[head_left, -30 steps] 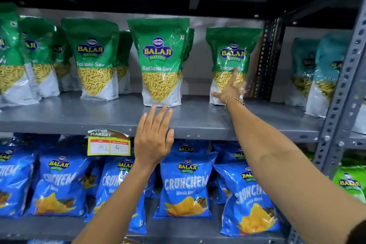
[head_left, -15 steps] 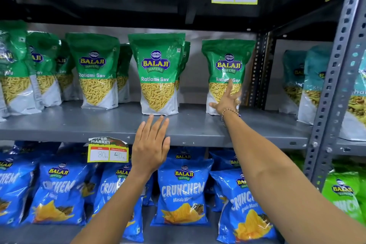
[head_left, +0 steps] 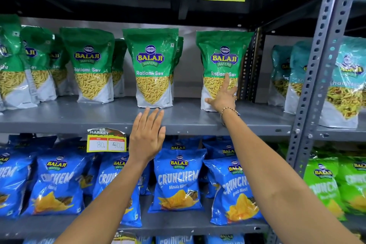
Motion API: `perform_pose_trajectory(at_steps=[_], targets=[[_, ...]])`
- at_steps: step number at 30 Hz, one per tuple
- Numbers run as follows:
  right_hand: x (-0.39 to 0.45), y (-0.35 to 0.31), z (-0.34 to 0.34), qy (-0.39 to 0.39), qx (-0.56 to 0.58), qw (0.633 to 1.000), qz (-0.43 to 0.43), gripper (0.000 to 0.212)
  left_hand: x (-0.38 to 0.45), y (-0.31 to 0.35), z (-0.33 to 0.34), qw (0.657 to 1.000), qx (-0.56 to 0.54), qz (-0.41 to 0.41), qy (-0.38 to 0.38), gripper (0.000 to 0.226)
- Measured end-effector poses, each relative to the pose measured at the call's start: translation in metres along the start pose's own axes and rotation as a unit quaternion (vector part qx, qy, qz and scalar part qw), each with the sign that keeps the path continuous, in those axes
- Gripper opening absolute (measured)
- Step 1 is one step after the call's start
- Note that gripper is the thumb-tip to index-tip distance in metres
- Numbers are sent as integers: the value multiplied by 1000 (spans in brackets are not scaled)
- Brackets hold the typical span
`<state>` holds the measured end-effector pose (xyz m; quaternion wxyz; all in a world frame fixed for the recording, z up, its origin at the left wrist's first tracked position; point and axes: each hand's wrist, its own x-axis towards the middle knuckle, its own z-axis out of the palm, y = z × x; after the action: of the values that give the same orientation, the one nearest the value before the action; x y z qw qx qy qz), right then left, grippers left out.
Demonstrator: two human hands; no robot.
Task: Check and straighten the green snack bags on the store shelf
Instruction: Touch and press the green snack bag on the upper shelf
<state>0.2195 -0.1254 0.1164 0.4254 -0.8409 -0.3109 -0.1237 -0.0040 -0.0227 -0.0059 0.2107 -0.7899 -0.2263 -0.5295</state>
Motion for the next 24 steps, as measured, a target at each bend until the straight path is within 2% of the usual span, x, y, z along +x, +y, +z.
perform_pose_trajectory(at_steps=[24], targets=[[-57,9,-40,58,23,996,-62,117,8,-8,0,1000,4,-7,-23,50]])
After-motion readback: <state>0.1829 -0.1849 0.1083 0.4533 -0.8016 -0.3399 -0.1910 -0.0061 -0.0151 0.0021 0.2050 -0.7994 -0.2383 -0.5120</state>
